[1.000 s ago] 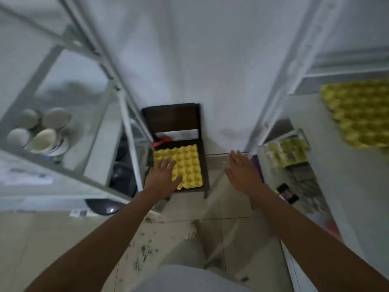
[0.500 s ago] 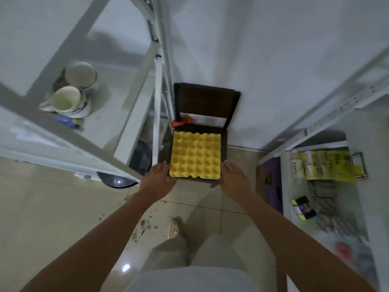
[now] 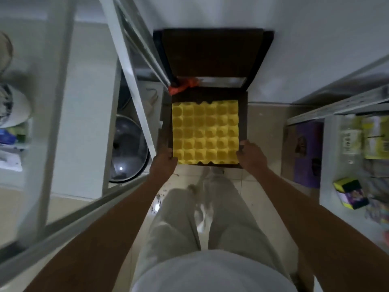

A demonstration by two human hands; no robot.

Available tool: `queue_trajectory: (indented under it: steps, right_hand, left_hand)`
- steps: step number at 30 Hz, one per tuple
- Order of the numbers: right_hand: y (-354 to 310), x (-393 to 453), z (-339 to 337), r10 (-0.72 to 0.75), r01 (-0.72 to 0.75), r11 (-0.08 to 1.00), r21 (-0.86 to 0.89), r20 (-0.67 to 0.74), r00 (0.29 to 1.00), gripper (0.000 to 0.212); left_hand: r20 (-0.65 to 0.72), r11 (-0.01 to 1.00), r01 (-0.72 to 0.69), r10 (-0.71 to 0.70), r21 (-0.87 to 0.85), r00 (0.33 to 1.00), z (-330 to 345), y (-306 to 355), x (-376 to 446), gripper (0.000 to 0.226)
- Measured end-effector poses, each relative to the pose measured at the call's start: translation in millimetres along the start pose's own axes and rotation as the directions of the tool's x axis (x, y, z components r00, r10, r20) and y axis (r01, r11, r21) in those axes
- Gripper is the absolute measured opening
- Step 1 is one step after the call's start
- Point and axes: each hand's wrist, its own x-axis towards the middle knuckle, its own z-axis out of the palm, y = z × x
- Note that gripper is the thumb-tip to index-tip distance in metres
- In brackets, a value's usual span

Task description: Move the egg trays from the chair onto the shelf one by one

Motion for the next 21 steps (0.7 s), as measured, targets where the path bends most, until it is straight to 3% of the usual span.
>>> queue_trajectory:
  steps: [4, 7, 11, 15, 21]
  right_hand:
    - [0, 62, 24, 0.129, -0.13, 0.99, 0.055, 0.031, 0.991, 0.048]
    - [1, 93, 44, 0.132, -0.132, 0.991, -0.001, 0.01, 0.991, 0.045]
    - [11, 115, 64, 0.157, -0.17, 0.984, -0.056, -0.187, 0.97, 0.02]
    - [21, 126, 72, 0.111, -0.136, 0.986, -0.092, -0.239, 0.965, 0.017]
    - [26, 132, 70, 0.059, -0.08, 0.992, -0.099, -0.198, 0.978, 0.011]
  left_hand:
    - [-0.006, 0.998, 0.054, -0.054, 0.01, 0.999, 19, -6, 65, 0.039]
    - [-0.034, 0.991, 0.131, -0.131, 0.005, 0.991, 37, -21, 101, 0.03]
    - [-0.067, 0.979, 0.191, -0.186, 0.066, 0.98, 54, -24, 136, 0.039]
    - [-0.108, 0.97, 0.222, -0.211, 0.102, 0.971, 60, -25, 149, 0.03]
    - [-0.23, 0.96, 0.223, -0.181, 0.17, 0.956, 58, -21, 153, 0.027]
